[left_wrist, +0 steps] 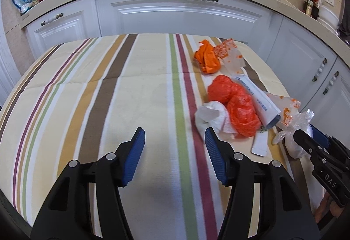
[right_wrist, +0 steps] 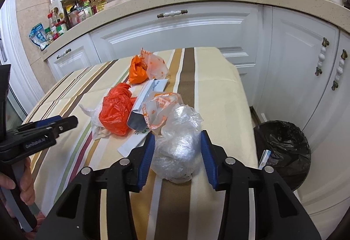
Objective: Collect trash
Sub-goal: 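Grasp the white tissue with the left tool while the right tool lifts the clear bag, then carry the clear bag with the right tool while the left tool carries the tissue, both opening over the bin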
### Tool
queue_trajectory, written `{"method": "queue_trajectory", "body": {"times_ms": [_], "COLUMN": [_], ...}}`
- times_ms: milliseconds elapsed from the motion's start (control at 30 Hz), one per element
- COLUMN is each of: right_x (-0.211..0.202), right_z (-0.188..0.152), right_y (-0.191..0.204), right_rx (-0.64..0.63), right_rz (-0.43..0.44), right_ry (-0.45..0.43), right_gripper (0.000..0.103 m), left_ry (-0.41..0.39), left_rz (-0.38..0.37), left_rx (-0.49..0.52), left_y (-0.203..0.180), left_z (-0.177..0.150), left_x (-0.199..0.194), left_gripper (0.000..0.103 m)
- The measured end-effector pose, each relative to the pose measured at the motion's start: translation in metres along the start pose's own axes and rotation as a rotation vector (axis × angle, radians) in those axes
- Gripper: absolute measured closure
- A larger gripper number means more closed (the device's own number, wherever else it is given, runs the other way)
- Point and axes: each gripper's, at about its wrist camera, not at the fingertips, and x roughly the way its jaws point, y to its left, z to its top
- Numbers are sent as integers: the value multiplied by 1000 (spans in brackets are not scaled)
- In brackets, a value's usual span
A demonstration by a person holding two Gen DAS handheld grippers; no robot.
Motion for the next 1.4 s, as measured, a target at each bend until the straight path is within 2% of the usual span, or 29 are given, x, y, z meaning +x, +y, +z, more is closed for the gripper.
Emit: {"method": "queue_trajectory", "body": {"times_ms": [133,500,567,600,633,867,1067,1133,1233,1400], "right_x": [-9,-32,-33,-34,-34,-35,-33,-34,-35,-37], "right_z": [-1,-3,-4,-3,-3,-3,-1,0,0,0], "right_y": [-8,-42,-45,-47,-48,-53,-56,-57,-56,-57], "right_rx": [5,68,80,85,89,101,103,101,98,101], "right_rz": [-16,-65,-69,-71,-72,-82,-93,-96,-101,-103], "right_ry": [-18,-62,-67,-69,-70,-76,-74,-74,-77,-80], "right_gripper": [61,61,61,61,61,61,61,61,61,61], "left_ry": [1,36,43,47,52,68,53,59,57,31], "left_rz": [-20,9,4,0,3,44,25,5,-21,-49], "left_rx": [14,54,55,61,69,41,45,46,49,21], "left_y": [-12,-36,-37,-37,-38,-23,-22,-24,-26,-22], "left_z": [0,0,1,1,1,-1,-1,0,0,1], "left_x": [3,26,28,29,30,35,34,37,37,31], "left_gripper": [40,41,51,60,63,63,64,83,92,97]}}
